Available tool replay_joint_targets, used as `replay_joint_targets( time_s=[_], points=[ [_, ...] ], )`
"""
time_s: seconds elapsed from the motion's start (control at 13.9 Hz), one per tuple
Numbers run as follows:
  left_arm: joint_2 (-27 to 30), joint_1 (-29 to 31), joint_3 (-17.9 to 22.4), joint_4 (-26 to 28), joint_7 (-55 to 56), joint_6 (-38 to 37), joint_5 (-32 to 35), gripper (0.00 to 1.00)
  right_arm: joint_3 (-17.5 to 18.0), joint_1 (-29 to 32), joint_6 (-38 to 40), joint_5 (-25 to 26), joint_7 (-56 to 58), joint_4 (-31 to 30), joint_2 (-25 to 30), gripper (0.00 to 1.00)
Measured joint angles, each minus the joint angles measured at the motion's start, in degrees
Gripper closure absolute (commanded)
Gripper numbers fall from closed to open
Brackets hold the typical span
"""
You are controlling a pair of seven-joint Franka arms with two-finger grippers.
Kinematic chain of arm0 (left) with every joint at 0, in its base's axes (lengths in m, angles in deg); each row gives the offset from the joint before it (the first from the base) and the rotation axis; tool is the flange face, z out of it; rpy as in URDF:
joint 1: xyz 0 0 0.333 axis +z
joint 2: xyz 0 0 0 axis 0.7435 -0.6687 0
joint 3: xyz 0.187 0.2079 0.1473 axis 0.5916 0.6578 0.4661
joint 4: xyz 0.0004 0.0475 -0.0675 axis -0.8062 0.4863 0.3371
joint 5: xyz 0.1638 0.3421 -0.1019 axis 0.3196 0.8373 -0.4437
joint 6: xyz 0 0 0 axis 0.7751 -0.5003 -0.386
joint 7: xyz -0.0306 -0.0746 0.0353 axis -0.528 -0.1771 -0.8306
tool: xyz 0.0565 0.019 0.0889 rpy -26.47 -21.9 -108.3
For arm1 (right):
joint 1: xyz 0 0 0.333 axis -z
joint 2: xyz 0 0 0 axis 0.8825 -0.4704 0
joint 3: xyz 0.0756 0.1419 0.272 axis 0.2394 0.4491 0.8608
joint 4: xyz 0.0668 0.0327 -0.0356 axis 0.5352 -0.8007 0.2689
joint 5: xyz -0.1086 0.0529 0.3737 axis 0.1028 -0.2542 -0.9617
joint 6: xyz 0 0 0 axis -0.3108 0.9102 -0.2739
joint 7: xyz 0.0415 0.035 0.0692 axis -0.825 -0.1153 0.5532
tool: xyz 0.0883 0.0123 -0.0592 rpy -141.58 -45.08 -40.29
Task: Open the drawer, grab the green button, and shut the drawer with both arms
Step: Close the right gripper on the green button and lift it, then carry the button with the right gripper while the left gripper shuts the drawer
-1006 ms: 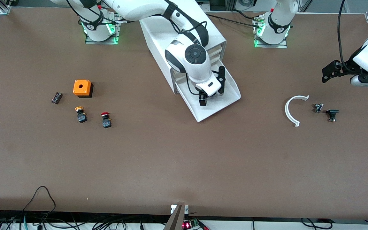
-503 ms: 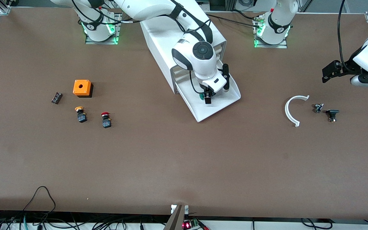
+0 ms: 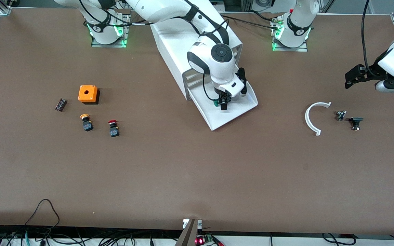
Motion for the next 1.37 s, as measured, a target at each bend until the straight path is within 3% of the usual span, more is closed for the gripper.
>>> replay_joint_targets(
  time_s=[0.29, 0.57, 1.01, 1.37],
  points=[
    [0.0, 0.0, 0.0, 0.0, 0.0, 0.0, 0.0, 0.0, -0.1, -0.3, 0.0, 1.9, 0.2, 0.2, 0.0, 0.49],
    [0.0, 0.0, 0.1, 0.0, 0.0, 0.0, 0.0, 0.0, -0.3, -0.6, 0.0, 2.5, 1.0, 0.2, 0.0, 0.64],
    [-1.8, 0.0, 0.1, 0.0, 0.0, 0.5, 0.0, 0.0, -0.3, -0.9, 0.0, 2.7, 1.0, 0.5, 0.0, 0.69],
    [-8.2, -0.8, -0.4, 0.2, 1.6, 8.3, 0.0, 0.0, -0.5, -0.7, 0.1, 2.7, -0.5, 2.4, 2.4, 0.71]
  ],
)
